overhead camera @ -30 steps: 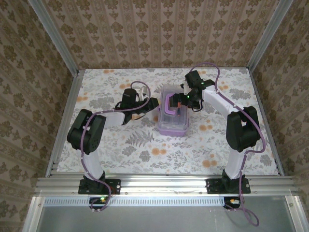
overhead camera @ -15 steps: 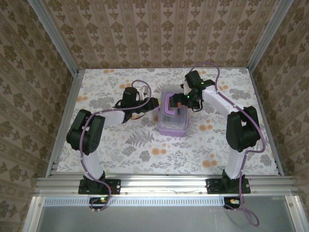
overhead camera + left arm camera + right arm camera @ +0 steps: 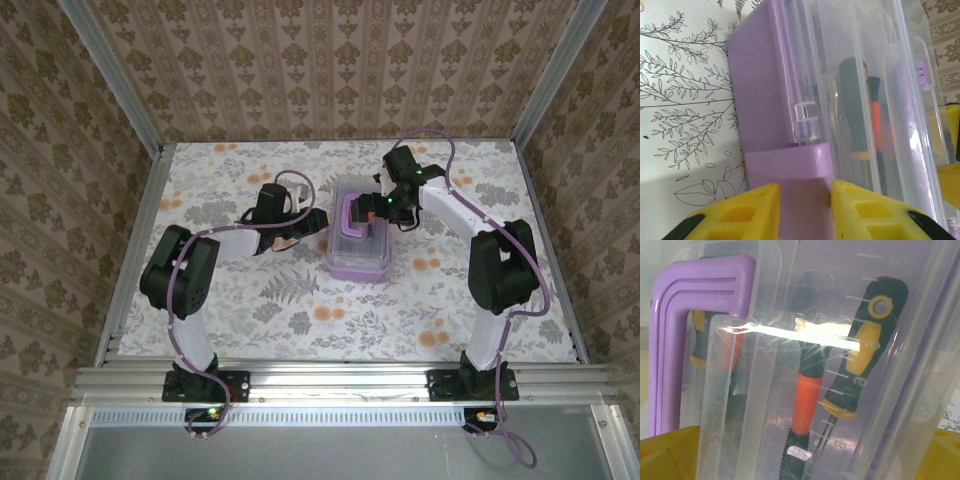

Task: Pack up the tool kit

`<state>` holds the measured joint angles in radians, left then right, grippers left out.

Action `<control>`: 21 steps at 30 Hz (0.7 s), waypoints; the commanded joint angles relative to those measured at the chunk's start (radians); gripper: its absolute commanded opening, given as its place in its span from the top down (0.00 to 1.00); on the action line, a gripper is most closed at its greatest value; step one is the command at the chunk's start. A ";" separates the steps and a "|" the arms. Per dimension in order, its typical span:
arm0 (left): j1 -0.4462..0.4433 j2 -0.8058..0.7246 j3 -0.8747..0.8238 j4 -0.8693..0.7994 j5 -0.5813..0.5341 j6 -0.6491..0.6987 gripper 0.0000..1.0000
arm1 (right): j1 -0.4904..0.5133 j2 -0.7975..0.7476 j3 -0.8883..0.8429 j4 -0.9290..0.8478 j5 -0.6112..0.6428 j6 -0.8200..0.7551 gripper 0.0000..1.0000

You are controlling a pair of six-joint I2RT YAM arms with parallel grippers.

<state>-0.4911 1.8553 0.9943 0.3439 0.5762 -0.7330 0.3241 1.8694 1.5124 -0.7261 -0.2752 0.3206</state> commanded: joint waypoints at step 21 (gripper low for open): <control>-0.027 0.249 -0.219 0.614 0.020 -0.329 0.68 | 0.016 0.060 0.024 -0.006 -0.122 0.009 0.00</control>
<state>-0.4877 2.0048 0.8181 0.9970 0.6098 -1.0031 0.3202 1.8771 1.5249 -0.7364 -0.2771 0.3210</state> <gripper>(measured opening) 0.321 0.999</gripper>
